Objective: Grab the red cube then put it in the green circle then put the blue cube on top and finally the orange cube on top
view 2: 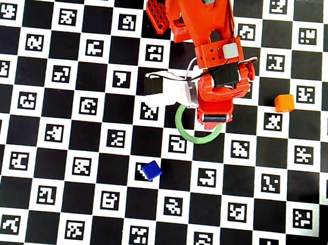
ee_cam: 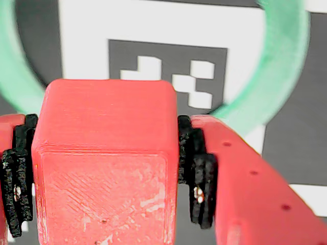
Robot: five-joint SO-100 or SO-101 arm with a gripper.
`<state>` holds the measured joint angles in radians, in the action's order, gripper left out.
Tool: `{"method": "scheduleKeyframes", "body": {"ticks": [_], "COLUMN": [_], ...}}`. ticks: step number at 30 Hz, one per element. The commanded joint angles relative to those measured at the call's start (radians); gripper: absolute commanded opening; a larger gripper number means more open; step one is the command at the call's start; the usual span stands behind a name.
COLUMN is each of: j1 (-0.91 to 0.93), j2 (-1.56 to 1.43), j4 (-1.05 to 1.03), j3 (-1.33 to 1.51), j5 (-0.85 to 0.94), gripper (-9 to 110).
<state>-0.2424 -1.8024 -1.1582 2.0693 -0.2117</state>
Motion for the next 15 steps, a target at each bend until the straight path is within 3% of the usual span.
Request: {"method": "scheduleKeyframes", "body": {"ticks": [1,15], "j1": [0.021,-0.072], "j2": [-0.057,0.040], "j4": [0.025,0.087], "j3": [-0.026,-0.012], "j5": [-0.048,-0.094], "gripper": [7,7]}}
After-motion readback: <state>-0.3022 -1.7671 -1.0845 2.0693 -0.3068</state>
